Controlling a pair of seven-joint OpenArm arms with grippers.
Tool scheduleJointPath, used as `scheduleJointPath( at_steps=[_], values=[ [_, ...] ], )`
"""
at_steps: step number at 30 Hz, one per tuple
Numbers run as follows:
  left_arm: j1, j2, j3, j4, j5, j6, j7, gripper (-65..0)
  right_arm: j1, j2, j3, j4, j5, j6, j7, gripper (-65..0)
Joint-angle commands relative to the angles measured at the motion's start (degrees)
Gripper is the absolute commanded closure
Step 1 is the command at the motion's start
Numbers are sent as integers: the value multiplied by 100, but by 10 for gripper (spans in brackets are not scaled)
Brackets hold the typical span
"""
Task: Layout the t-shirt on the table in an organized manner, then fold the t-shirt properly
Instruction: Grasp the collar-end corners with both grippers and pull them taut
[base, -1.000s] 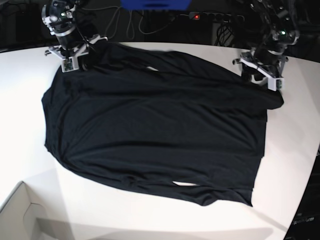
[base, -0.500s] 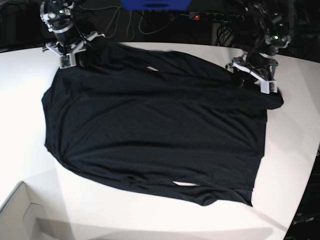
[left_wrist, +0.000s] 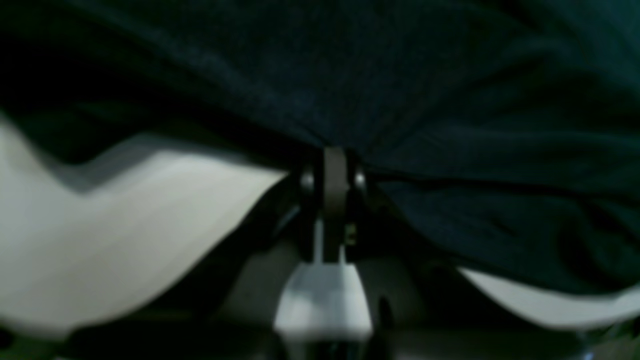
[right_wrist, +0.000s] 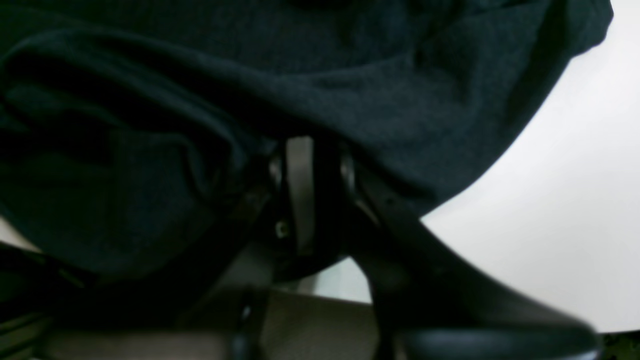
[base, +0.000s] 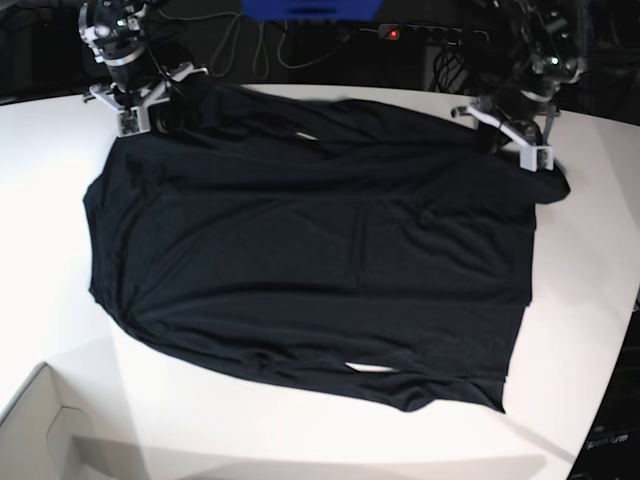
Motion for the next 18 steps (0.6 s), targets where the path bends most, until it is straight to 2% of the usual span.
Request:
scheduleJointPath(
  at_steps=[1,7,18],
  values=[
    [78,-7,-22,291,-65,-15,-114,-1,-20,21,14,104,81,23,138,-85],
    [482,2,-31,837,-65,-15,-114,-1,7,21,14,104,81,23,138,-85],
    [799,72,-40,810,-57,-15,-114,-4,16,21,5,104,81,40,147,-85]
  ],
)
